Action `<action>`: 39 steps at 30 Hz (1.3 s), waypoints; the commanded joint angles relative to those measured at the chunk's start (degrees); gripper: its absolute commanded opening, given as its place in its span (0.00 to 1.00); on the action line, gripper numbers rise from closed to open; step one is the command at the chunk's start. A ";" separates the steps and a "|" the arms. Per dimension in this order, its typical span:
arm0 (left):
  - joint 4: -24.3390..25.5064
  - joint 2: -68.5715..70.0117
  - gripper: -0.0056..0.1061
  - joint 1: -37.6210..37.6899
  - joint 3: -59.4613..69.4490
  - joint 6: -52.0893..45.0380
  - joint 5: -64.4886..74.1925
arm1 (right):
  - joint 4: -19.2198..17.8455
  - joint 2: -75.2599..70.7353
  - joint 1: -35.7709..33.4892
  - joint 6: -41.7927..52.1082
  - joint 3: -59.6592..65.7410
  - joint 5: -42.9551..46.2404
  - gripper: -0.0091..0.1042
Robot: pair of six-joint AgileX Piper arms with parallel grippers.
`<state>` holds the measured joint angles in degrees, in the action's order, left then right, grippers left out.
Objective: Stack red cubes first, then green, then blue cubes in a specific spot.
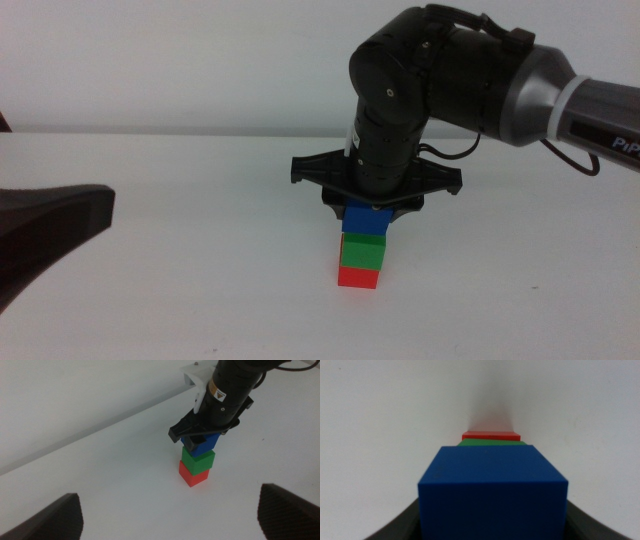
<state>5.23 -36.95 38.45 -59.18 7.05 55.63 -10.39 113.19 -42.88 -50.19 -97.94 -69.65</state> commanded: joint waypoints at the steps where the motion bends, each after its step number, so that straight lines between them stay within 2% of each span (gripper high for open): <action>1: -0.16 0.25 0.89 -0.15 0.41 0.28 -0.98 | -0.74 0.52 0.14 -0.12 0.18 -5.64 0.18; 20: -0.16 0.25 0.89 -0.15 0.41 0.38 -0.98 | 0.21 2.45 0.14 0.25 0.75 -3.93 0.18; 21: -0.16 0.25 0.89 -0.15 0.41 0.45 -0.98 | 0.21 2.09 0.14 0.25 0.75 -2.41 0.66; 24: -0.16 0.25 0.89 -0.15 0.41 0.45 -0.98 | 0.21 1.21 0.14 0.69 0.63 -1.21 0.81; 27: -0.16 0.25 0.89 -0.15 0.41 0.45 -0.98 | 0.06 -0.74 0.14 0.80 0.52 -1.09 0.88; 34: -0.16 0.25 0.89 -0.15 0.41 0.45 -0.98 | -2.73 -12.84 0.14 3.49 -0.04 -1.66 0.89; 39: -0.16 0.25 0.89 -0.15 0.41 0.24 -0.98 | -4.52 -26.92 2.97 12.42 3.06 -1.52 0.89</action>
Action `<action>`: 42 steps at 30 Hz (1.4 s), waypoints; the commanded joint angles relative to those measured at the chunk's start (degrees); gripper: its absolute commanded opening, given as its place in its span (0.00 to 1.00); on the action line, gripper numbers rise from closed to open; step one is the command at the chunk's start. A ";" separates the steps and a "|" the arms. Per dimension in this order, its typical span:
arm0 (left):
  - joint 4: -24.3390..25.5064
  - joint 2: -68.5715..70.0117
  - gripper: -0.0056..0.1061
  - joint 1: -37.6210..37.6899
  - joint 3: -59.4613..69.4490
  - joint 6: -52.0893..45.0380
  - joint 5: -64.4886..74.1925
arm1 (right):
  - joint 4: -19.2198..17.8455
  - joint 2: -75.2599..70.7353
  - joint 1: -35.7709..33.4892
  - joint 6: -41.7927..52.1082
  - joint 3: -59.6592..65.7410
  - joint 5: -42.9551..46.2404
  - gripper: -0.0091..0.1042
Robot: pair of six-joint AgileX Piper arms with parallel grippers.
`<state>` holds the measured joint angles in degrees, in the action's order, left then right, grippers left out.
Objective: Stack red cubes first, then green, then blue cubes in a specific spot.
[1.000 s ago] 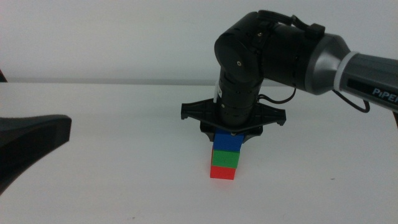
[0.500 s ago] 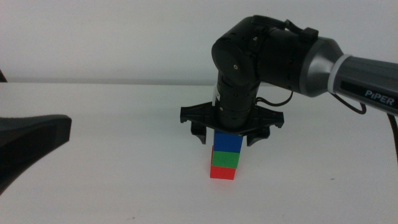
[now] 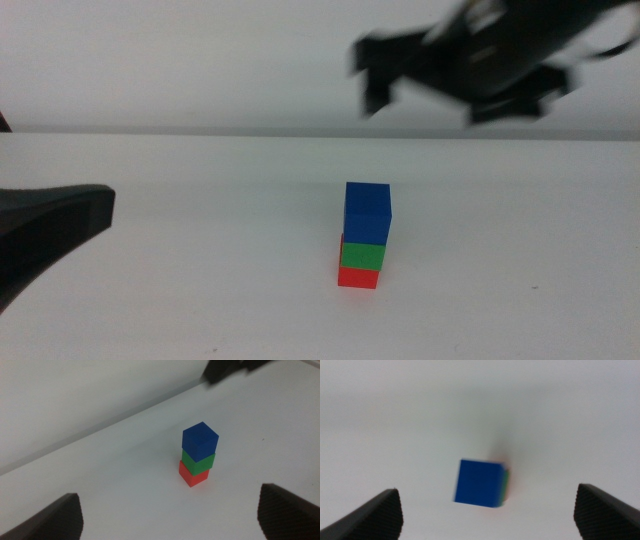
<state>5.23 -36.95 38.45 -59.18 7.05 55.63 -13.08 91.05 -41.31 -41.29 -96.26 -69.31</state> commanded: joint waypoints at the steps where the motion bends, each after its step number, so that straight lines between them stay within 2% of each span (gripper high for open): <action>1: -0.16 0.25 0.89 -0.15 0.41 0.24 -0.98 | -1.97 -8.41 2.60 5.76 3.43 -1.21 0.89; 5: -0.16 0.25 0.89 -0.15 0.41 0.34 -0.98 | -2.11 -24.03 7.77 12.45 14.26 2.88 0.89; 11: -0.16 0.25 0.89 -0.15 0.41 0.34 -0.98 | -2.81 -46.25 19.79 14.40 33.83 12.50 0.89; 14: -0.16 0.25 0.89 -0.15 0.41 0.24 -0.98 | 0.07 -53.94 25.06 23.33 41.27 20.09 0.89; 19: -0.16 0.25 0.89 -0.15 0.41 0.35 -0.98 | 9.05 -63.16 32.08 45.58 51.51 31.46 0.89; 22: -0.16 0.25 0.89 -0.15 0.41 0.35 -0.98 | 14.11 -65.91 34.83 52.75 56.53 37.88 0.89; 26: -0.16 0.25 0.89 -0.15 0.41 0.35 -0.98 | 18.22 -67.07 35.65 53.21 59.47 40.81 0.89; 32: -0.16 0.25 0.89 -0.15 0.41 0.35 -0.98 | 17.72 -67.21 35.65 53.21 59.56 40.19 0.89; 42: -0.14 0.25 0.89 -0.15 0.41 0.25 -0.98 | 18.87 -67.21 35.65 53.21 59.56 40.07 0.89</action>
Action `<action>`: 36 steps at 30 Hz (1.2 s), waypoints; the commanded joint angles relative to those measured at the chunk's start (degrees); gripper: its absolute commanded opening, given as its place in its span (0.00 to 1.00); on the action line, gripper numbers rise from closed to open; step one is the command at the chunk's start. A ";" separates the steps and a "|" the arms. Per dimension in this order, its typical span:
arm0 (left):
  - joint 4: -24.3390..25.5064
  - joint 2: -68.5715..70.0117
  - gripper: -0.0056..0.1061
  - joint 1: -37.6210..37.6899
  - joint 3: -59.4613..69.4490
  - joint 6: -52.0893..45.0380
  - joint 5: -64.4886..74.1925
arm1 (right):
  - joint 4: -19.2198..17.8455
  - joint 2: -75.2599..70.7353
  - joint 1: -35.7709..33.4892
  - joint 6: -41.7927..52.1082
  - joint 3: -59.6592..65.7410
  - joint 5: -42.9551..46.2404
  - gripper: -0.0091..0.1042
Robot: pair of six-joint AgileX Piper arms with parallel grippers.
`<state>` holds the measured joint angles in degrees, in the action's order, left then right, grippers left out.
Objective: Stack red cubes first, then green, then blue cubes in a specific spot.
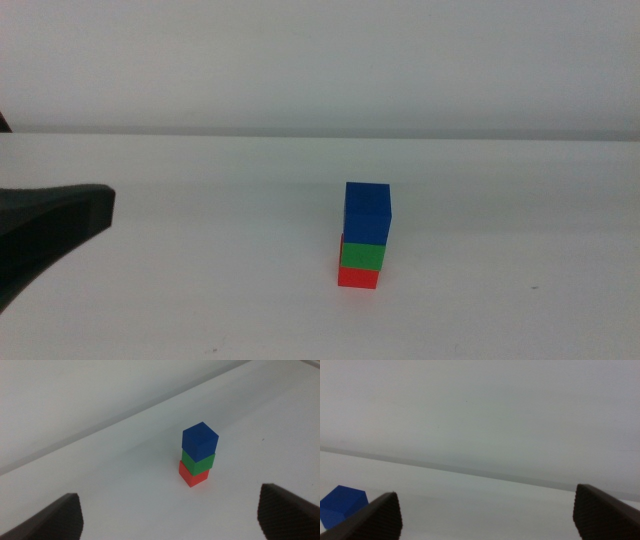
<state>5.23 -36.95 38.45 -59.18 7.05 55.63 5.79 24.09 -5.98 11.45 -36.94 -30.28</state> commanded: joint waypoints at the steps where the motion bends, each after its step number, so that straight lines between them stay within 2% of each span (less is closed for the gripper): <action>1: -0.14 0.25 0.89 -0.15 0.41 0.47 -0.98 | 0.60 -0.27 0.32 0.48 0.24 1.05 0.89; 6: 1.53 0.25 0.89 -0.83 2.29 0.47 -1.97 | 0.60 -0.27 0.32 0.48 0.24 1.05 0.89; 10: 4.39 2.72 0.89 -5.26 8.79 0.47 -12.35 | 0.32 -1.99 0.32 0.38 3.17 5.66 0.89; 14: 4.28 7.40 0.89 -13.53 19.35 0.47 -29.83 | -3.16 -6.98 0.32 0.38 12.58 15.82 0.89; 17: 4.16 11.58 0.89 -19.57 27.93 0.47 -40.59 | -5.79 -11.40 1.25 0.38 19.56 16.38 0.89; 22: 3.09 20.50 0.89 -29.24 42.54 0.47 -52.78 | -6.33 -19.77 6.99 0.38 29.26 17.34 0.89; 28: 1.13 31.74 0.89 -37.95 54.82 0.47 -54.47 | -5.31 -26.18 9.94 0.38 36.82 20.80 0.89; 32: 1.13 39.05 0.89 -39.61 60.98 0.47 -54.47 | -5.19 -26.18 9.94 0.38 38.18 20.80 0.89; 36: -0.86 39.12 0.89 -39.61 61.32 0.47 -50.71 | -5.06 -26.18 9.94 0.38 39.13 20.35 0.89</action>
<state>6.23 -0.37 -0.92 -0.23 7.05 4.16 0.60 0.23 3.48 11.45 -0.31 -10.07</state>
